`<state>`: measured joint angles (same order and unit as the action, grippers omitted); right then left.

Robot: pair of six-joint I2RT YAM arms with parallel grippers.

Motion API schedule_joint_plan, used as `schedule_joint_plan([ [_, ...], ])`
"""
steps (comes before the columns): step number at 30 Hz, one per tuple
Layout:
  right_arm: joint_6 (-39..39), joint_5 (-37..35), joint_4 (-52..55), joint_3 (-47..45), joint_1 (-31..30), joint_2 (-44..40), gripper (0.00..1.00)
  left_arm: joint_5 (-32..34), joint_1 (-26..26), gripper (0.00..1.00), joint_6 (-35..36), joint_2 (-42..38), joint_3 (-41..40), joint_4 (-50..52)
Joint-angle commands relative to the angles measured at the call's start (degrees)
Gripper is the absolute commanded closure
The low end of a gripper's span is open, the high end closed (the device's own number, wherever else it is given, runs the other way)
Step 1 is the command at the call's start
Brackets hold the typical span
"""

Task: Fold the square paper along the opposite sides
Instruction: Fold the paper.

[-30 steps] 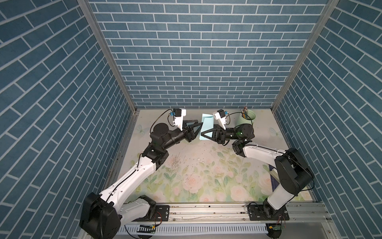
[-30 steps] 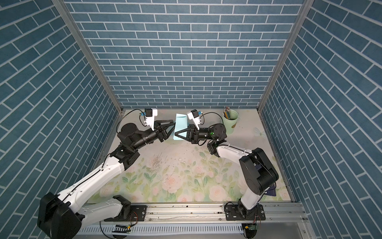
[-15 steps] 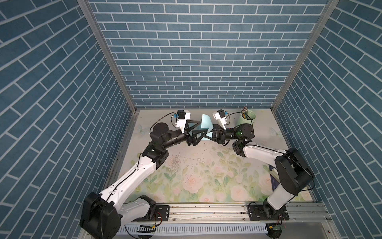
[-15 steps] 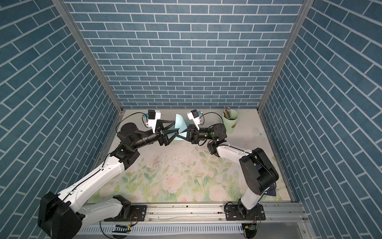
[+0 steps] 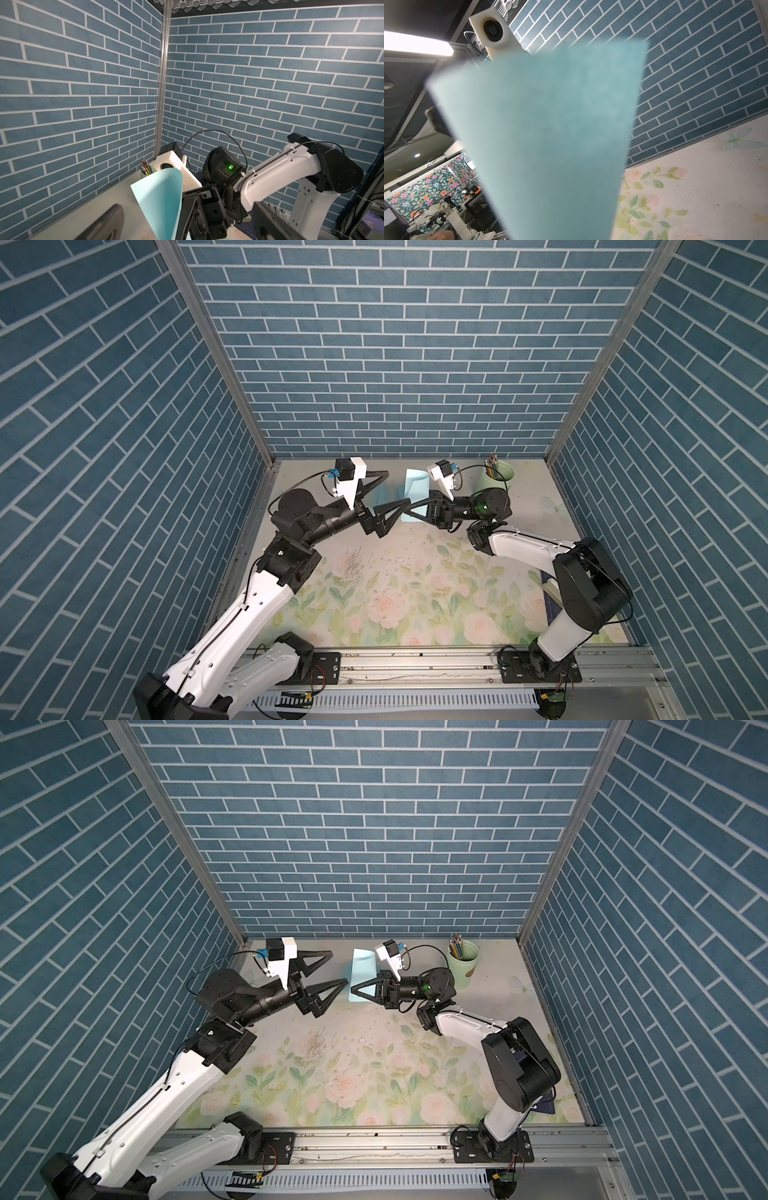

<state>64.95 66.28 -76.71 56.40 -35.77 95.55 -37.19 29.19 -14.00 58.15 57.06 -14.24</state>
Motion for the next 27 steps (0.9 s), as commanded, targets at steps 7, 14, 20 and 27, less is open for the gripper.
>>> schedule_joint_plan([
  [7, 0.7, 0.9, -0.4, 2.6, -0.8, -1.3, 1.00, -2.5, 0.7, 0.11, 1.2, 8.2, 2.3, 2.4],
  [14, 0.6, 1.1, -0.5, 2.8, -1.0, -0.6, 1.00, -0.4, 0.7, 0.62, 0.8, 9.2, 3.7, 3.3],
  [20, 0.7, 1.3, -0.5, 2.7, -1.2, -0.4, 1.00, 0.5, 0.8, 0.64, 0.8, 8.7, 3.5, 2.9],
  [27, 0.6, 1.3, -0.5, 2.2, -1.4, -0.6, 1.00, 1.7, 0.7, 1.00, -0.1, 8.9, 4.1, 3.3],
])
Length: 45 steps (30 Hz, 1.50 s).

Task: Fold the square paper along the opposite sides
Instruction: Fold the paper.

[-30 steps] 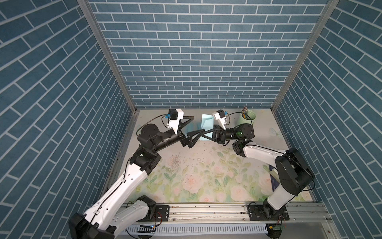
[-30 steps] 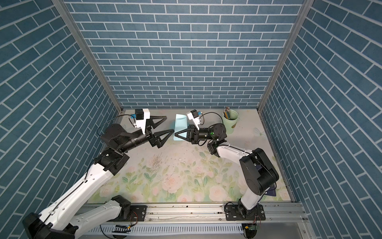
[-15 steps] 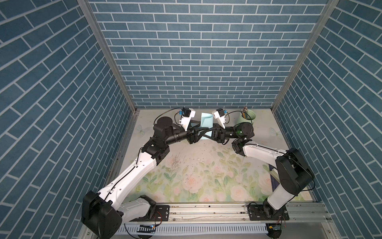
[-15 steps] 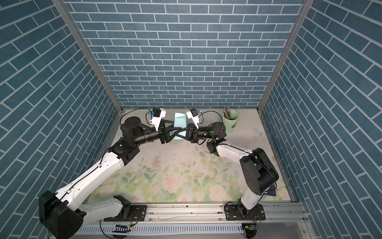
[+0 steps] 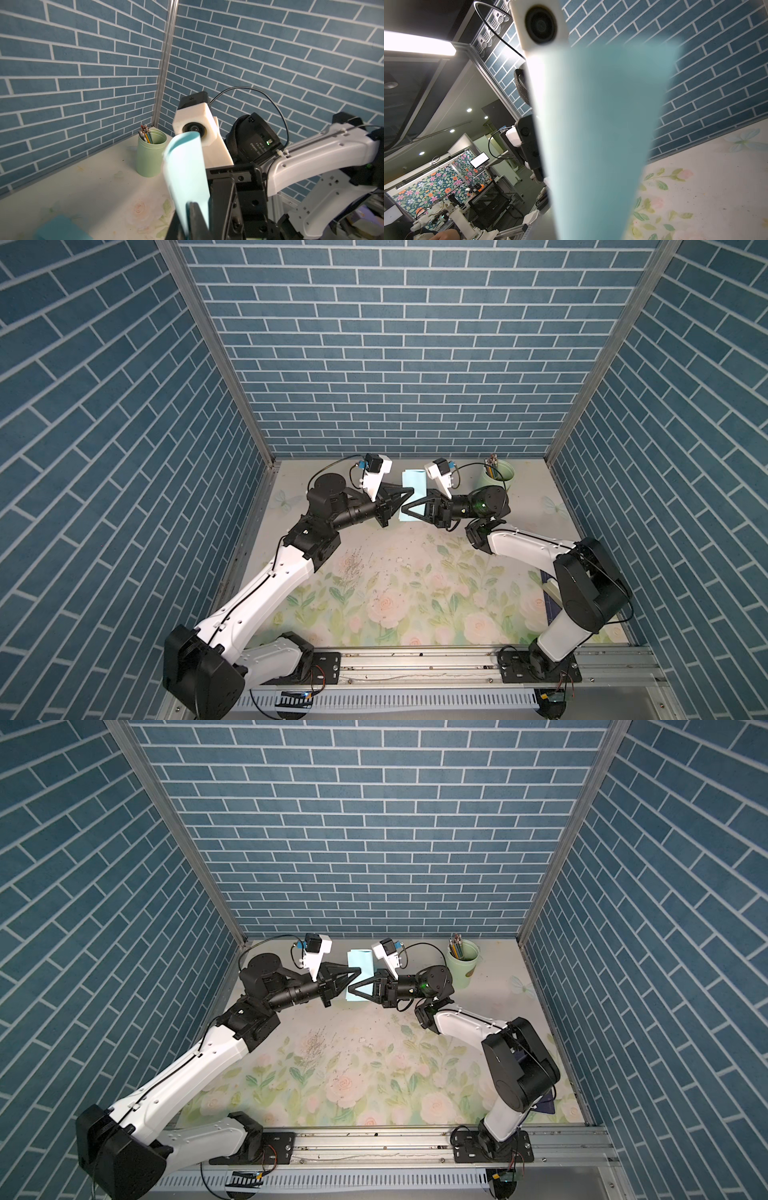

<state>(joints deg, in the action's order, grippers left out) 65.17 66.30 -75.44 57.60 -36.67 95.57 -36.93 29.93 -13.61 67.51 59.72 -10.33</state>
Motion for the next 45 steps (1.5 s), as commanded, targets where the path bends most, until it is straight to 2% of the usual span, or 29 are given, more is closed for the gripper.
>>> schedule_joint_plan([
  [1, 0.4, 1.4, -1.8, 0.9, -0.5, -0.7, 1.00, 1.5, 0.0, 1.00, -0.7, -0.6, 1.4, -0.7],
  [5, 0.4, 2.1, -1.8, 0.9, -0.3, -1.2, 0.99, 1.7, 0.0, 1.00, -1.0, -1.7, 0.5, -1.4],
  [9, 0.1, 2.0, -1.6, 0.6, 1.2, -2.5, 0.66, 0.8, 0.0, 1.00, -0.9, -3.2, -1.3, -2.1],
  [11, -0.1, 1.3, -1.6, 0.5, 2.1, -3.2, 0.58, -0.4, 0.0, 1.00, -1.0, -3.5, -1.9, -2.4],
  [13, -0.3, 0.4, -1.6, 0.6, 2.9, -3.5, 0.55, -2.0, 0.0, 1.00, -1.6, -3.7, -2.9, -3.4],
  [16, -0.3, -1.0, -2.1, 1.5, 3.3, -3.4, 0.56, -3.6, 0.0, 1.00, -2.9, -4.3, -4.8, -5.8],
  [19, 0.1, -1.5, -2.7, 2.5, 3.5, -3.2, 0.61, -4.0, 0.0, 1.00, -3.6, -4.6, -6.0, -7.0],
  [30, 0.3, -1.6, -2.5, 3.7, 4.1, -4.0, 0.91, -3.4, 0.0, 1.00, -2.5, -5.0, -7.1, -6.5],
  [37, 0.5, -1.9, -2.5, 3.6, 4.5, -4.5, 1.00, -2.5, 0.0, 1.00, -1.7, -5.5, -7.3, -5.8],
  [41, 0.6, -1.9, -2.3, 3.8, 4.5, -4.5, 0.97, -2.6, 0.0, 1.00, -1.8, -5.6, -7.5, -5.9],
  [42, 0.6, -1.9, -2.1, 4.0, 4.5, -4.4, 0.91, -2.7, 0.0, 1.00, -1.9, -5.6, -7.5, -6.1],
  [44, 0.6, -1.9, -1.8, 4.5, 4.6, -4.3, 0.70, -2.9, 0.0, 1.00, -2.0, -5.7, -7.7, -6.4],
  [45, 0.6, -1.9, -1.7, 4.8, 4.6, -4.2, 0.63, -2.9, 0.0, 1.00, -2.1, -5.7, -7.7, -6.5],
])
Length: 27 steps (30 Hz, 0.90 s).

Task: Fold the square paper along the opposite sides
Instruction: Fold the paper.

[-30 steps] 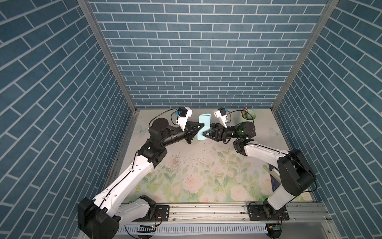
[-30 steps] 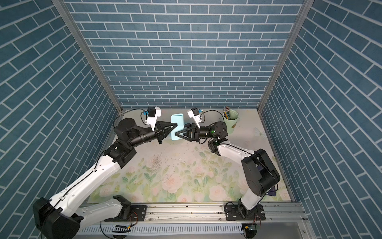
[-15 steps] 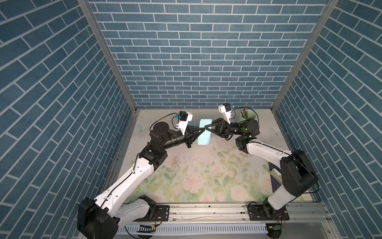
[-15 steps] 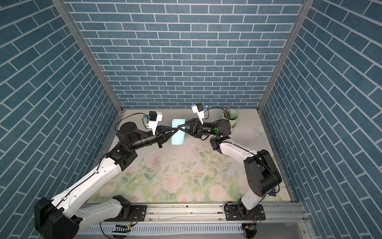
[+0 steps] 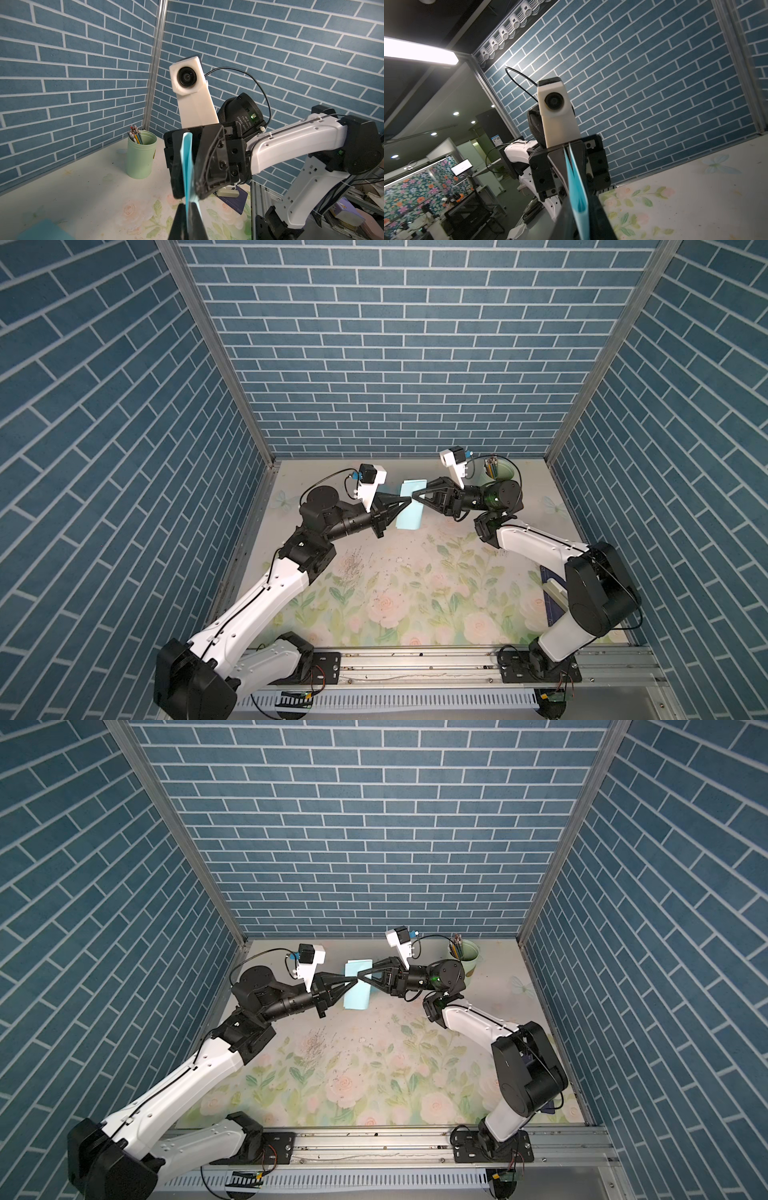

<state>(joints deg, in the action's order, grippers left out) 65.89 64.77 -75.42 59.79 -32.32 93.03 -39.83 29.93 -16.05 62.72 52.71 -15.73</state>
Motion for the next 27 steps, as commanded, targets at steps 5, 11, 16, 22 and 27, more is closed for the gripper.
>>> schedule_joint_plan([
  [5, -0.1, -0.8, -0.8, 4.1, 0.6, -1.1, 0.71, 0.1, 0.0, 1.00, 0.3, -1.1, -1.0, -1.1],
  [11, 0.8, -0.7, -1.5, 4.5, 1.1, -0.8, 1.00, 0.3, 0.0, 1.00, 0.8, -1.2, -1.5, -1.0],
  [16, 1.2, -0.1, -2.4, 4.1, 1.2, -1.0, 0.87, -0.2, 0.0, 1.00, -0.5, -0.9, -1.3, -2.9],
  [22, -2.2, -0.3, -2.1, -1.2, 0.3, -2.0, 0.35, -0.6, -0.2, 1.00, -5.7, -0.7, -0.5, -9.5],
  [27, -2.7, 0.2, -2.9, -2.9, -0.8, -2.3, 0.50, -2.6, -0.7, 1.00, -8.0, 1.2, 0.9, -12.0],
])
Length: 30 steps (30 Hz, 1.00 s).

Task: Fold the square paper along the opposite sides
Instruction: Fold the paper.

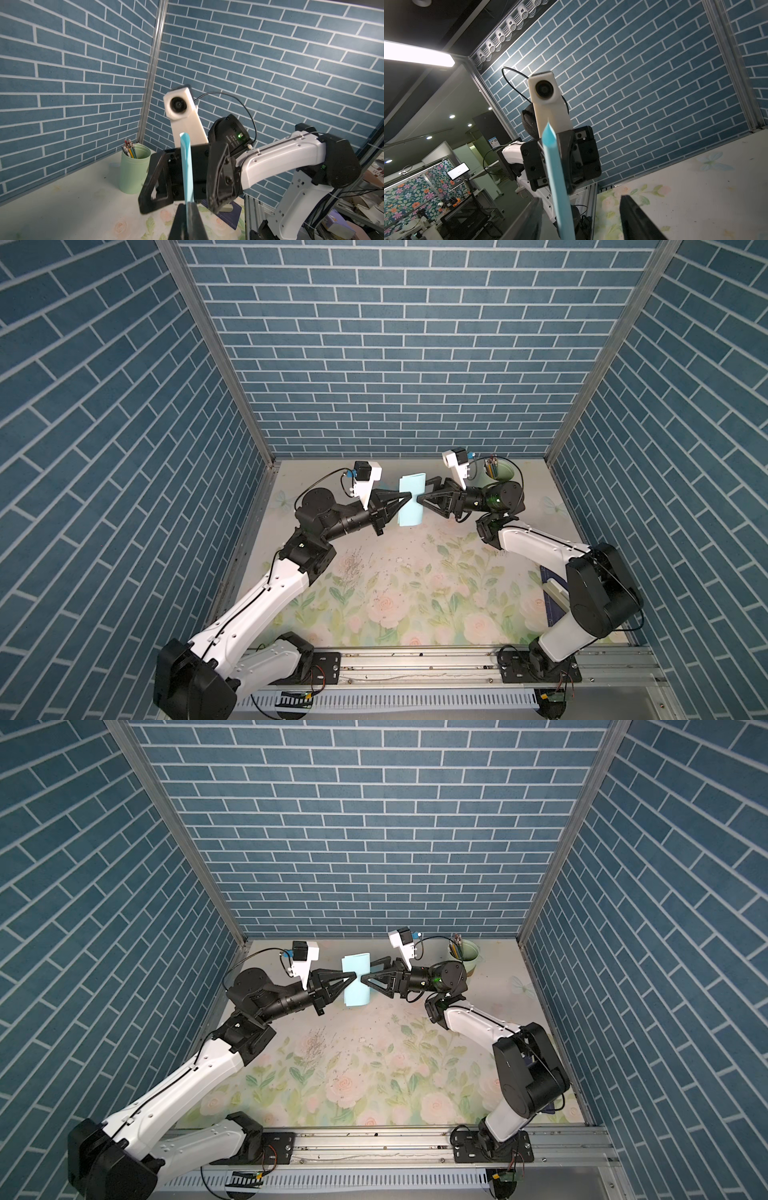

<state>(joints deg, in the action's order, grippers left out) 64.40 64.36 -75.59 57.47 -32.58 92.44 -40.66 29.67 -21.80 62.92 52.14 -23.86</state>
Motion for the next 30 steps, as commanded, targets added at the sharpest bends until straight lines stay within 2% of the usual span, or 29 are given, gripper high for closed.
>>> schedule_joint_plan([
  [1, -1.2, 0.7, -2.7, -0.8, -0.6, -1.8, 0.56, -1.8, -0.6, 1.00, -2.3, 1.2, 1.5, -3.8],
  [7, -0.9, 1.2, -3.2, -1.6, -0.6, -2.4, 0.92, -2.1, -2.1, 1.00, -2.1, 1.7, 0.6, -3.6],
  [9, -0.9, 1.3, -3.2, -1.7, -0.5, -2.5, 1.00, -1.9, -2.8, 1.00, -1.2, 1.8, 0.4, -2.6],
  [14, -0.5, 1.3, -3.1, -2.3, -0.5, -2.5, 1.00, -2.1, -3.8, 1.00, -0.9, 1.4, -0.2, -2.2],
  [15, -0.4, 1.3, -3.1, -2.4, -0.5, -2.5, 0.97, -2.1, -4.0, 1.00, -1.0, 1.3, -0.3, -2.3],
  [18, 0.0, 1.5, -3.9, -3.3, -0.7, -2.5, 0.69, -2.4, -4.4, 1.00, -1.3, 1.2, -0.5, -2.7],
  [21, 0.1, 1.8, -4.4, -4.3, -1.2, -2.3, 0.60, -2.6, -4.6, 1.00, -1.6, 1.0, -0.4, -2.7],
  [25, 0.3, 1.6, -5.6, -6.0, -1.6, -2.2, 0.65, -2.9, -5.1, 1.00, -1.8, 1.2, -0.4, -2.7],
  [30, 0.8, 1.6, -6.7, -7.8, -1.5, -1.9, 0.94, -3.1, -5.7, 1.00, -1.8, 1.2, -0.8, -2.6],
])
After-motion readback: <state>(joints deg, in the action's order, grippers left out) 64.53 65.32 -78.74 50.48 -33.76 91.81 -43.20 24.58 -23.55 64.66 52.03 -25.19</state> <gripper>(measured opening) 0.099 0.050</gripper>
